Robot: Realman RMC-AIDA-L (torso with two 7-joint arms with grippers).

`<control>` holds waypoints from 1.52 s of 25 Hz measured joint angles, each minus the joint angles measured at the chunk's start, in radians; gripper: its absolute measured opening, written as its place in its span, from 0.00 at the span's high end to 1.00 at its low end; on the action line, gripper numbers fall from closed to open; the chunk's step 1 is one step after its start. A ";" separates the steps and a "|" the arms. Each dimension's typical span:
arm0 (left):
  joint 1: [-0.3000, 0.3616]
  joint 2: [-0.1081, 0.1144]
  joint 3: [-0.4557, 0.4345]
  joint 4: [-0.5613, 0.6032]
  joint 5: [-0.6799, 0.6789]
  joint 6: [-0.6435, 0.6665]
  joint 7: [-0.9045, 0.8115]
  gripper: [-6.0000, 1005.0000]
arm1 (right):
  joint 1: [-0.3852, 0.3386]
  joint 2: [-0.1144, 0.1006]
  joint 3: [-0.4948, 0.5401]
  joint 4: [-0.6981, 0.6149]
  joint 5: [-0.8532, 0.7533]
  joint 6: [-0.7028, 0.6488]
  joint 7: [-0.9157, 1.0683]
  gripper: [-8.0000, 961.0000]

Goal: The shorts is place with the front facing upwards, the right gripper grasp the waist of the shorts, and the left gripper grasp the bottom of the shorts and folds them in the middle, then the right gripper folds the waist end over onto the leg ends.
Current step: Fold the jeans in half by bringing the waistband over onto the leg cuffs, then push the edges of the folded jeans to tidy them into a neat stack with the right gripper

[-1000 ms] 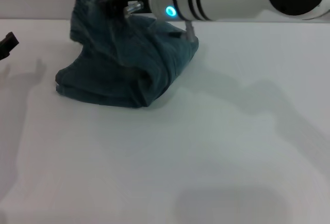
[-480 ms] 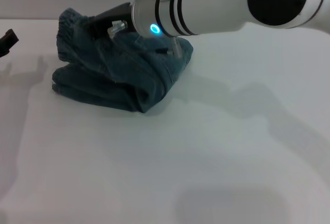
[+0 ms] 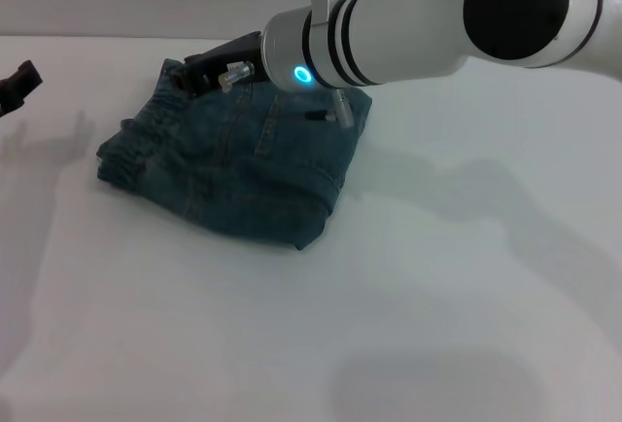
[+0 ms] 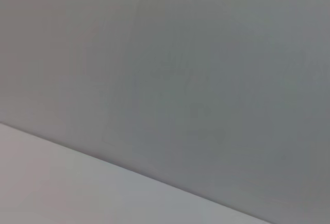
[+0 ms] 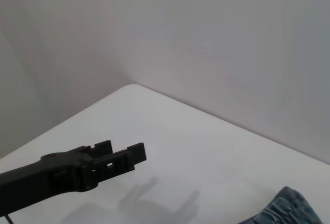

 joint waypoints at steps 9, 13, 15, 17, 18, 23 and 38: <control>-0.002 -0.001 0.017 -0.001 0.000 -0.006 0.001 0.18 | -0.066 0.000 -0.054 -0.068 -0.026 -0.101 -0.151 0.68; -0.002 -0.001 0.025 0.002 0.000 -0.014 0.001 0.18 | -0.272 -0.004 -0.096 -0.193 -0.165 -0.462 -0.254 0.55; 0.000 -0.002 0.026 0.009 -0.001 -0.023 0.000 0.18 | -0.389 -0.004 -0.137 -0.219 -0.269 -0.747 -0.298 0.52; 0.004 -0.003 0.029 0.018 -0.002 -0.026 0.002 0.18 | -0.462 -0.002 -0.196 -0.185 -0.363 -1.050 -0.323 0.50; 0.005 -0.003 0.034 0.022 -0.002 -0.026 0.004 0.18 | -0.481 -0.001 -0.237 -0.134 -0.403 -1.211 -0.328 0.50; 0.005 -0.001 0.070 0.047 0.002 -0.028 0.009 0.18 | -0.470 -0.001 -0.449 0.133 -0.565 -1.742 -0.312 0.50; -0.015 -0.002 0.691 -0.024 0.390 1.004 -0.208 0.18 | -0.501 0.001 -0.700 0.168 -0.606 -1.513 0.340 0.50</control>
